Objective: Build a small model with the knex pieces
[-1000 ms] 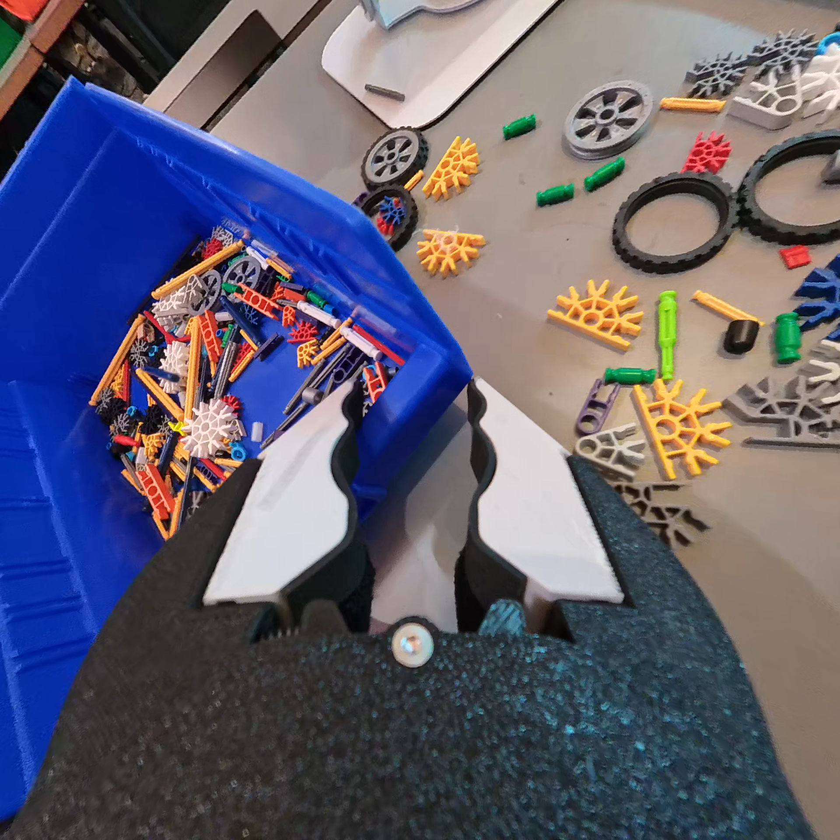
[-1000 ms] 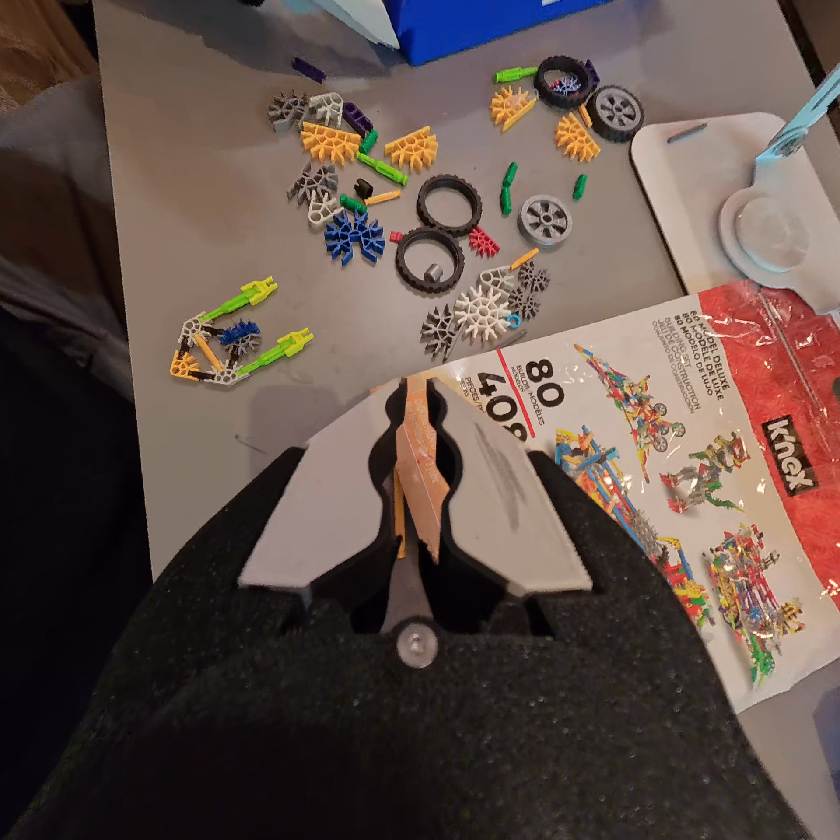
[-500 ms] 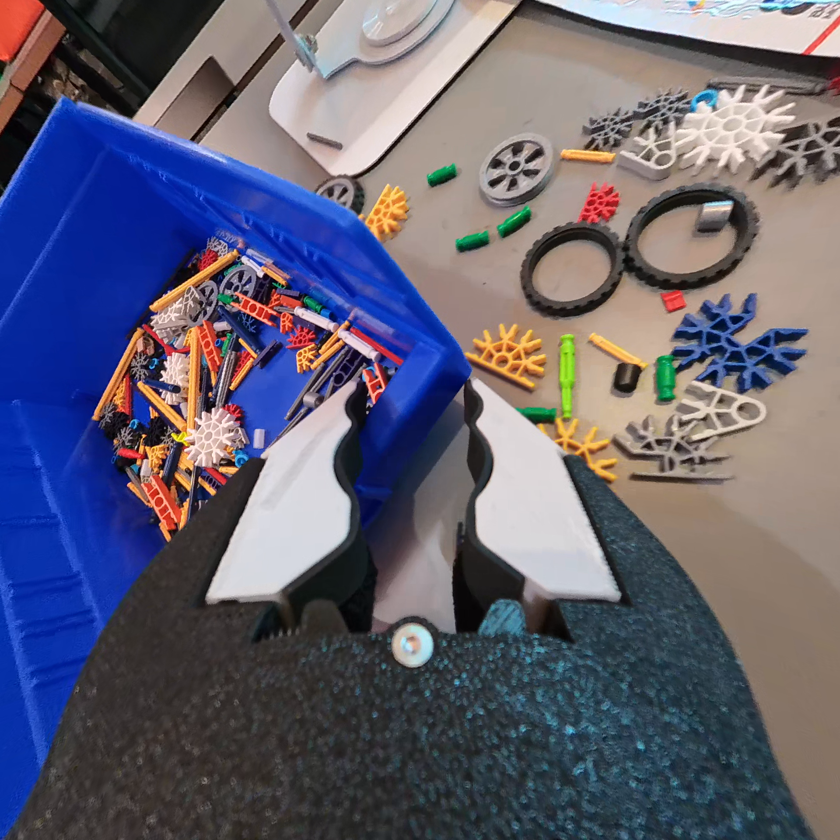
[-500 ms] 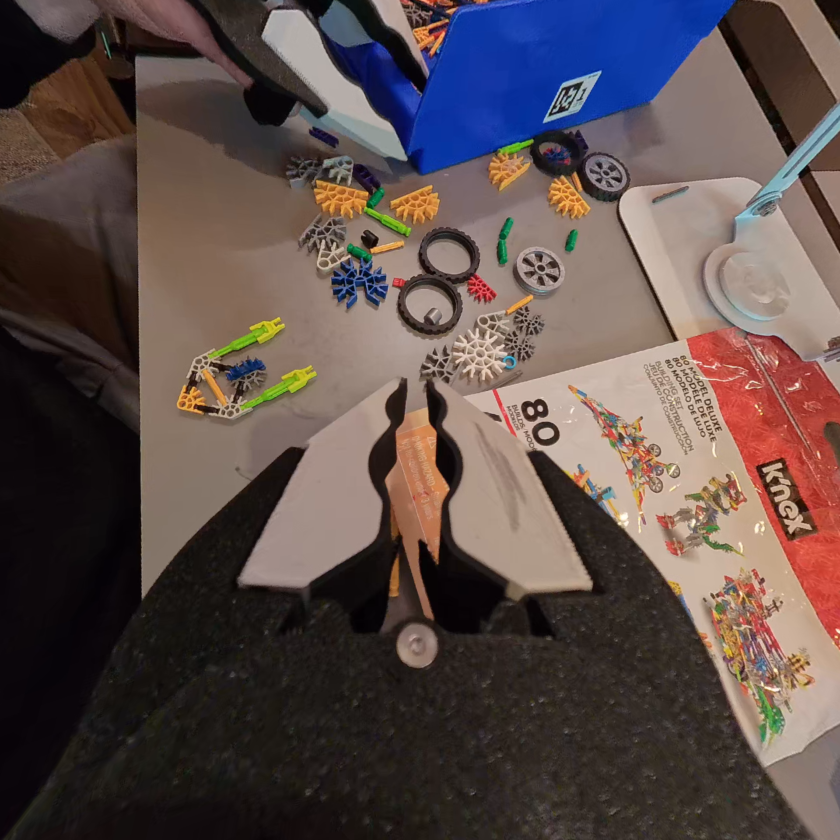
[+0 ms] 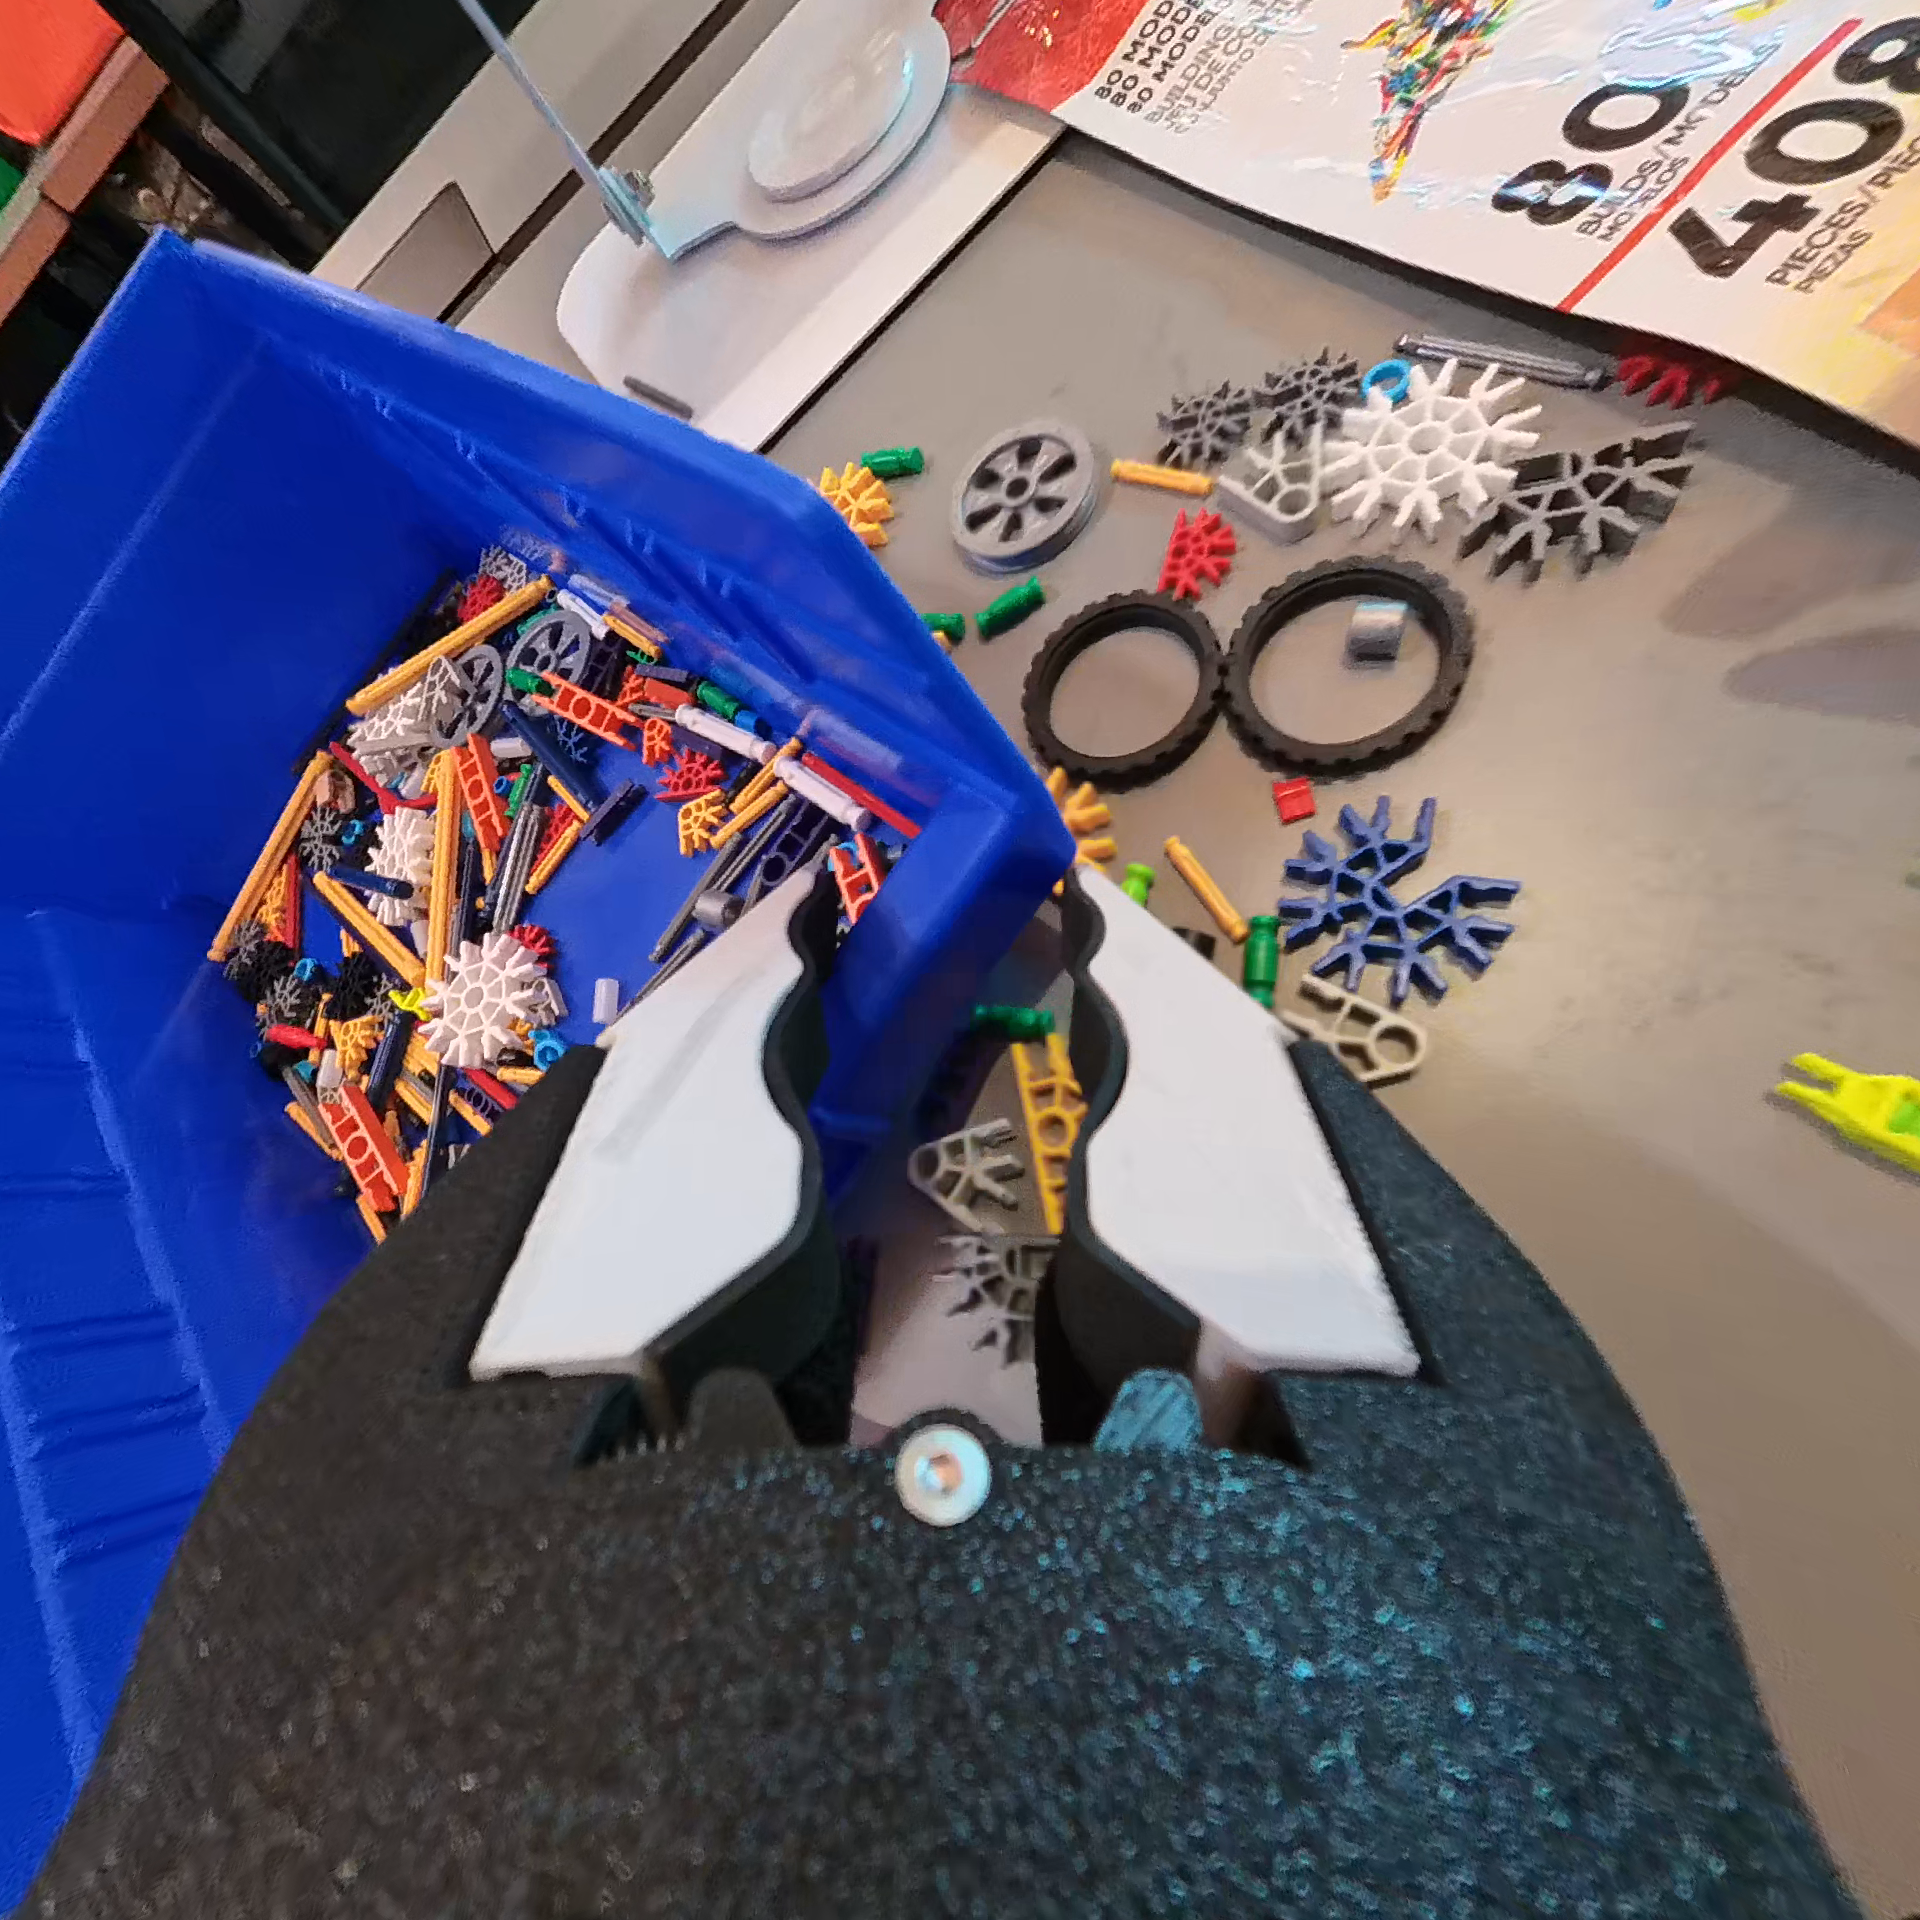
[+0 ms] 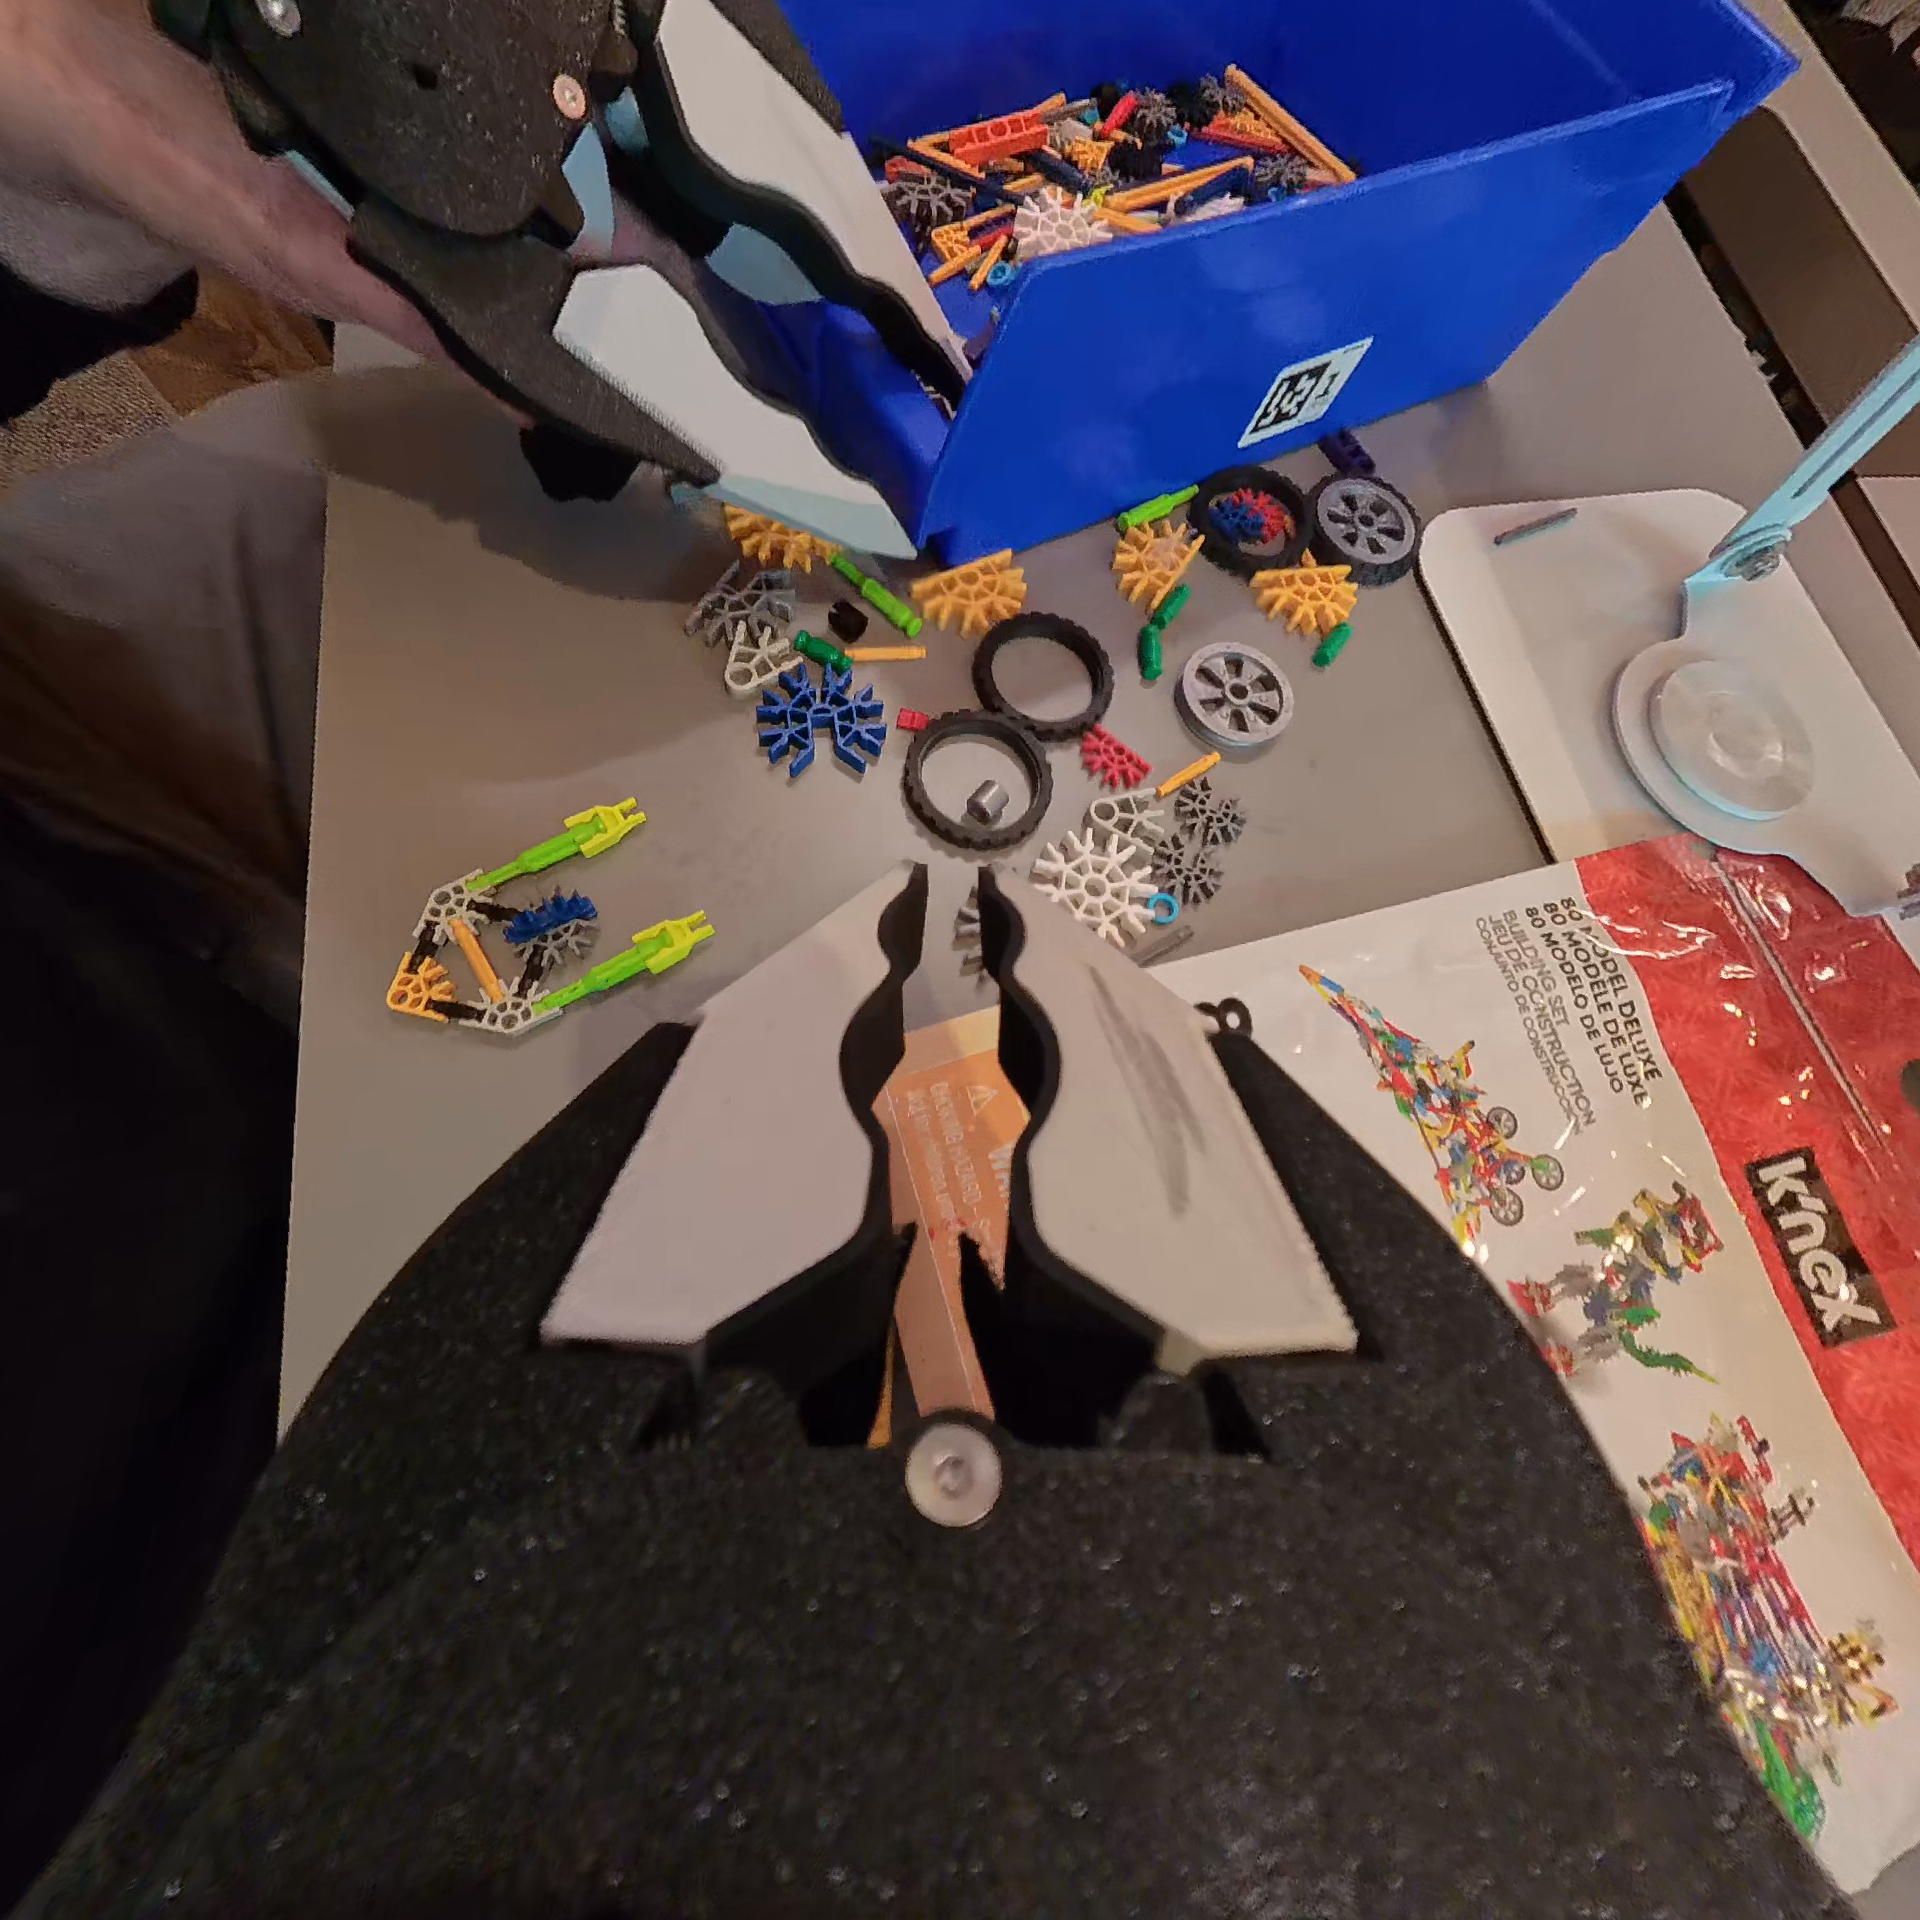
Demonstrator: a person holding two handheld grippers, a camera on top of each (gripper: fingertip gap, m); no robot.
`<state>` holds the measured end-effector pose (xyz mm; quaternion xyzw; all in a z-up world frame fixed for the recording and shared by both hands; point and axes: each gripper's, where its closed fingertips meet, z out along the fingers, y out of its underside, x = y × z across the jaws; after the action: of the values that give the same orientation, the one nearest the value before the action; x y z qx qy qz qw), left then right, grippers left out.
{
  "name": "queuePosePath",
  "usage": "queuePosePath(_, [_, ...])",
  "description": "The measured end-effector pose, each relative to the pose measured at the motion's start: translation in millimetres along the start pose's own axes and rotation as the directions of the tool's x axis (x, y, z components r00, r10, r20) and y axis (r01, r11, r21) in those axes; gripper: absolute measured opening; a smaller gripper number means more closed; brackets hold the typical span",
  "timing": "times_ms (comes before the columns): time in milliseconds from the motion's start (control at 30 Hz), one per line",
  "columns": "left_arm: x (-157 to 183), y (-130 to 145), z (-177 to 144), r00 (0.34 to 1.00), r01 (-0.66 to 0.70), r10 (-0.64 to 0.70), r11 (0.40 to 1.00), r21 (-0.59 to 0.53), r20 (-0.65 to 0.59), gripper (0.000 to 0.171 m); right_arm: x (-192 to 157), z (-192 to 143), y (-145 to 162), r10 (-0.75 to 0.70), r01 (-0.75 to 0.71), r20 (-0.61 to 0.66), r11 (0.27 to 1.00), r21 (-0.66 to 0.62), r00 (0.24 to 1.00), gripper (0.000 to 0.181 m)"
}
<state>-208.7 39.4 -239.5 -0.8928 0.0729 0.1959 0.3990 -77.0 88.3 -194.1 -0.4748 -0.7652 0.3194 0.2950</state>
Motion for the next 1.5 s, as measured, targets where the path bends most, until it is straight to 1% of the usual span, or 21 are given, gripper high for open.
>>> queuePosePath(133, [10.1,-4.9,-2.5,1.0,0.01,-0.01,1.0,0.007,-0.005,0.041,2.0,7.7,-4.8,-0.005,0.005,0.008,1.0,0.007,1.0,0.009])
queuePosePath(267, [22.9,-12.4,-5.8,0.999,0.028,-0.027,0.999,0.039,-0.027,0.04,4.6,14.0,-8.7,-0.009,0.009,0.014,1.0,0.014,1.0,0.009])
queuePosePath(533, [40.5,-21.8,-10.6,0.999,0.008,-0.004,0.996,0.089,-0.047,0.04,14.7,27.9,-15.2,-0.009,0.009,0.017,1.0,0.021,1.0,0.01])
queuePosePath(633, [48.4,-27.3,-16.2,0.996,0.018,-0.006,0.989,0.146,-0.089,0.046,19.4,33.3,-19.3,-0.01,0.009,0.014,1.0,0.03,1.0,0.01])
queuePosePath(733, [56.2,-35.9,-32.3,0.991,-0.021,0.055,0.964,0.263,-0.121,0.048,24.9,37.9,-24.8,-0.007,0.007,0.009,0.999,0.043,1.0,0.01])
queuePosePath(767, [54.6,-37.5,-38.7,0.991,-0.017,0.055,0.954,0.299,-0.118,0.048,26.4,39.4,-26.9,-0.009,0.009,0.008,0.999,0.048,1.0,0.01])
queuePosePath(867, [42.6,-35.0,-59.4,0.993,0.021,0.026,0.919,0.393,-0.114,0.047,30.6,43.2,-33.8,-0.02,0.02,0.004,0.998,0.065,1.0,0.01])
queuePosePath(967, [17.9,-24.8,-81.6,0.996,0.071,-0.04,0.879,0.471,-0.075,0.044,34.3,47.1,-40.9,-0.023,0.023,0.0,0.996,0.084,1.0,0.01])
queuePosePath(1033, [-9.5,-16.6,-99.6,0.992,0.107,-0.126,0.839,0.533,0.0,0.045,35.5,50.7,-45.8,-0.015,0.015,0.005,0.995,0.1,1.0,0.011])
queuePosePath(1133, [-52.5,2.2,-122.9,0.954,0.168,-0.281,0.79,0.589,0.104,0.056,37.1,57.5,-53.4,0.021,-0.023,0.022,0.992,0.127,1.0,0.021])
queuePosePath(1200, [-74.2,17.2,-130.4,0.924,0.179,-0.342,0.785,0.593,0.173,0.06,34.1,62.2,-58.9,0.056,-0.065,0.065,0.987,0.145,0.996,0.024])
queuePosePath(1233, [-79.6,24.0,-129.1,0.917,0.193,-0.356,0.793,0.578,0.183,0.06,31.2,64.2,-62.2,0.069,-0.084,0.097,0.984,0.158,0.993,0.029])
queuePosePath(1333, [-86.2,41.8,-113.0,0.901,0.274,-0.403,0.818,0.506,0.163,0.061,27.2,69.7,-65.1,0.124,-0.154,0.174,0.974,0.168,0.977,0.032])
queuePosePath(1367, [-86.2,43.0,-110.3,0.898,0.29,-0.414,0.811,0.508,0.147,0.064,26.6,71.5,-64.3,0.131,-0.163,0.187,0.972,0.168,0.973,0.038])
queuePosePath(1400, [-86.3,42.2,-110.8,0.898,0.298,-0.42,0.801,0.519,0.132,0.063,26.3,73.1,-62.3,0.134,-0.166,0.194,0.973,0.163,0.972,0.038])
queuePosePath(1467, [-91.9,42.9,-113.5,0.886,0.319,-0.446,0.787,0.528,0.13,0.058,26.2,74.6,-59.6,0.138,-0.174,0.206,0.97,0.167,0.969,0.041])
queuePosePath(1500, [-95.4,43.0,-117.5,0.878,0.323,-0.461,0.771,0.549,0.13,0.057,26.8,75.0,-59.2,0.146,-0.184,0.212,0.967,0.173,0.966,0.041])
